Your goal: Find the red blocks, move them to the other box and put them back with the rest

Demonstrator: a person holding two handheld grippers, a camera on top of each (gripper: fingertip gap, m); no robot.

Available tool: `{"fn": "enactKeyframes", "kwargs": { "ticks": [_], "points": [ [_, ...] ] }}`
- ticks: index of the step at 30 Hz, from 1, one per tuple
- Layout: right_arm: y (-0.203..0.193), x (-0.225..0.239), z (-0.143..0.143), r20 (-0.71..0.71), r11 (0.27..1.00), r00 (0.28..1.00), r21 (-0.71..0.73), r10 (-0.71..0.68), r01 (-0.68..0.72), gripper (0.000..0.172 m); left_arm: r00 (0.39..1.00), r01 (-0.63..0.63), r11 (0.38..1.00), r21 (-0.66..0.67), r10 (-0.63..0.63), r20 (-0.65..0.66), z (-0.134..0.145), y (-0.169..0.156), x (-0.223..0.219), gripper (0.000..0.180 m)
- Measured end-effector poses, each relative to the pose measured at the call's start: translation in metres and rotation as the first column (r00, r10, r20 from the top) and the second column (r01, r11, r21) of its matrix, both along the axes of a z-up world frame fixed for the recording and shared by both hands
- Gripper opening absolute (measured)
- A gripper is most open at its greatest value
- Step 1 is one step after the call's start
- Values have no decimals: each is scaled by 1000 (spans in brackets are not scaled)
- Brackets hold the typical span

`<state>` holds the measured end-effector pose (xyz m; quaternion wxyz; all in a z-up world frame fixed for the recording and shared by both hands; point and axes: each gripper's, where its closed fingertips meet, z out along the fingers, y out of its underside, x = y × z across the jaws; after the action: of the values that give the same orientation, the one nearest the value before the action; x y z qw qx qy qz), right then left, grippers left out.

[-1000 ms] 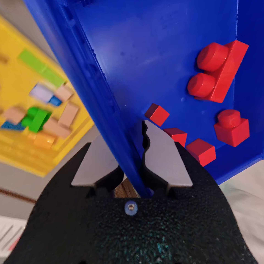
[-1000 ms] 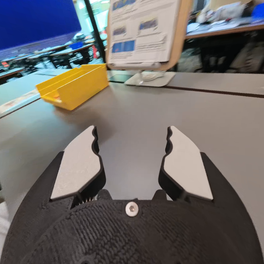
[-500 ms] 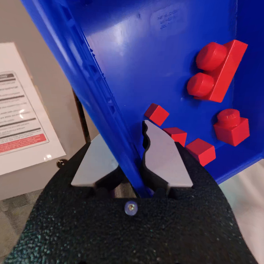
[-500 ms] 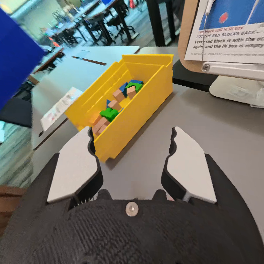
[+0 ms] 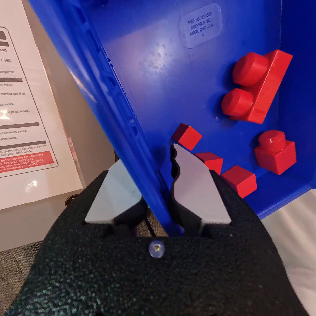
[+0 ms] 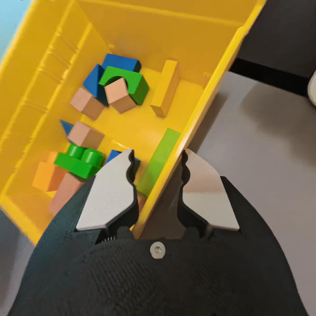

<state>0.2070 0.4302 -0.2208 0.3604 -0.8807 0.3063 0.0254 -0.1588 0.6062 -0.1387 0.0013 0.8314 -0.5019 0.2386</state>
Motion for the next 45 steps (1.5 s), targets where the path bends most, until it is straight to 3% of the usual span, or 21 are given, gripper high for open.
{"fn": "enactKeyframes", "kwargs": {
  "ticks": [4, 8, 12, 17, 22, 28, 34, 39, 45],
  "points": [
    [-4, 8, -3, 119, 995, 993, -101, 5, 8, 34, 1000, -16, 1000, 12, 16, -9, -7, 8, -3, 26],
    [-20, 1, 3, 93, 996, 995, -83, 28, -20, 33, 1000, -31, 999, 20, 31, -1, -6, 15, -4, 26],
    [-70, -7, 10, 94, 985, 985, -102, 146, -137, 33, 1000, -27, 999, 36, 27, -11, -10, 17, 1, 26],
    [-169, -8, 17, 101, 971, 971, -117, 219, -207, 34, 998, 43, 998, 36, -41, -45, -32, -1, 28, 26],
    [-288, 10, 21, 101, 975, 975, -121, 196, -184, 34, 988, 146, 989, 26, -145, -45, -52, -31, 77, 27],
    [-467, 74, 27, 102, 990, 995, -138, -22, 36, 34, 968, 247, 969, 25, -246, -47, -66, -63, 141, 27],
    [-630, 163, 42, 153, 934, 947, -182, -283, 308, 36, 955, 291, 955, 54, -286, -80, -78, -79, 190, 27],
    [-704, 222, 33, 122, 912, 923, -152, -365, 381, 36, 948, 305, 950, 67, -296, -116, -86, -94, 219, 27],
    [-725, 264, 16, 75, 945, 951, -114, -299, 306, 35, 941, 307, 947, 95, -287, -181, -99, -92, 232, 27]
  ]
}}
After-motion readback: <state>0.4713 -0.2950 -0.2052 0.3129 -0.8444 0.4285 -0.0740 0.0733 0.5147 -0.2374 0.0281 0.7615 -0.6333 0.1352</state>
